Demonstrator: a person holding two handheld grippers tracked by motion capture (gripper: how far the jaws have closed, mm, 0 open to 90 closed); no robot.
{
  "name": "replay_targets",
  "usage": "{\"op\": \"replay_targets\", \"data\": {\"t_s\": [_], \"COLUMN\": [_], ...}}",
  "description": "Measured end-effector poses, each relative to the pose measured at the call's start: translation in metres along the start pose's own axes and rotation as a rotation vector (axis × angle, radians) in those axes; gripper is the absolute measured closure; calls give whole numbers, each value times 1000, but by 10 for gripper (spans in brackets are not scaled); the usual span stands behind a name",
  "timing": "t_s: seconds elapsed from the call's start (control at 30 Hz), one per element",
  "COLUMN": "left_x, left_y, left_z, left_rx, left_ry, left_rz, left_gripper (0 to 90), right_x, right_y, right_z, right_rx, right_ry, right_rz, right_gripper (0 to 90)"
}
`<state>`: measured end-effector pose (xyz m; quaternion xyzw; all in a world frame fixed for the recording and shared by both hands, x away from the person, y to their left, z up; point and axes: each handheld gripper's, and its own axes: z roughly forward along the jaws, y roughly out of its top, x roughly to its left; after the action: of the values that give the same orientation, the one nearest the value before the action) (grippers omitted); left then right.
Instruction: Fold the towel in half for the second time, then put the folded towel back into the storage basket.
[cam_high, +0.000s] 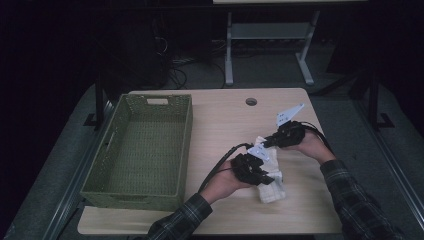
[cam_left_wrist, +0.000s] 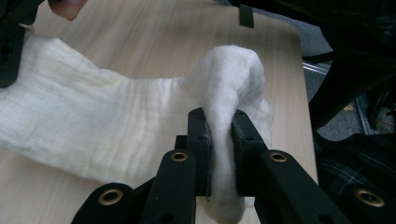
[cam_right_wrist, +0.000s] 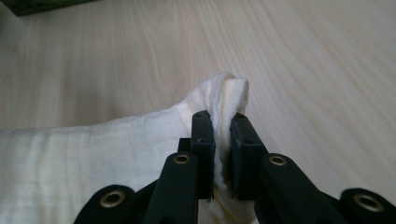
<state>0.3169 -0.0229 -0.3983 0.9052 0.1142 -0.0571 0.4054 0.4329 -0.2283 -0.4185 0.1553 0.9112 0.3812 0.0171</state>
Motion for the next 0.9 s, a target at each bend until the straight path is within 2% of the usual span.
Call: {"op": "replay_targets", "data": {"t_s": [0.1, 0.13, 0.17, 0.27, 0.3, 0.37, 0.43, 0.47, 0.53, 0.57, 0.8, 0.83, 0.87, 0.9], "left_x": [-2, -3, -3, -6, -6, -3, -2, 0, 1, 1, 5, 5, 7, 7], "left_y": [4, 9, 9, 16, 16, 19, 19, 19, 19, 19, 14, 14, 12, 12], "left_z": [-8, -18, -18, -38, -38, -54, -59, -69, -77, -77, -109, -109, -118, -118], "left_rx": [-2, 3, 3, -10, -10, -19, -27, -36, -44, -44, -63, -63, -68, -68], "left_ry": [8, 25, 25, 43, 43, 55, 57, 63, 61, 61, 82, 82, 84, 84], "left_rz": [-1, 5, 5, 2, 2, -7, -11, -16, -12, -12, -8, -8, -7, -7], "left_gripper": [802, 802, 802, 801, 801, 801, 801, 801, 801, 801, 801, 801, 801, 801], "right_x": [0, -1, -1, 1, 1, 1, 2, 2, 3, 3, 4, 4, 4, 4], "right_y": [8, 15, 15, 29, 29, 41, 45, 52, 60, 60, 92, 92, 101, 101], "right_z": [-2, -4, -4, -8, -8, -10, -10, -10, -10, -10, -3, -3, 0, 0], "right_rx": [-11, -25, -25, -40, -40, -50, -55, -62, -66, -66, -96, -96, -100, -100], "right_ry": [2, 3, 3, 9, 9, 7, 9, 15, 13, 13, 33, 33, 33, 33], "right_rz": [-9, -26, -26, -41, -41, -58, -49, -55, -64, -64, -91, -91, -100, -100], "right_gripper": [814, 814, 814, 814, 814, 814, 813, 814, 814, 814, 814, 814, 814, 814]}}
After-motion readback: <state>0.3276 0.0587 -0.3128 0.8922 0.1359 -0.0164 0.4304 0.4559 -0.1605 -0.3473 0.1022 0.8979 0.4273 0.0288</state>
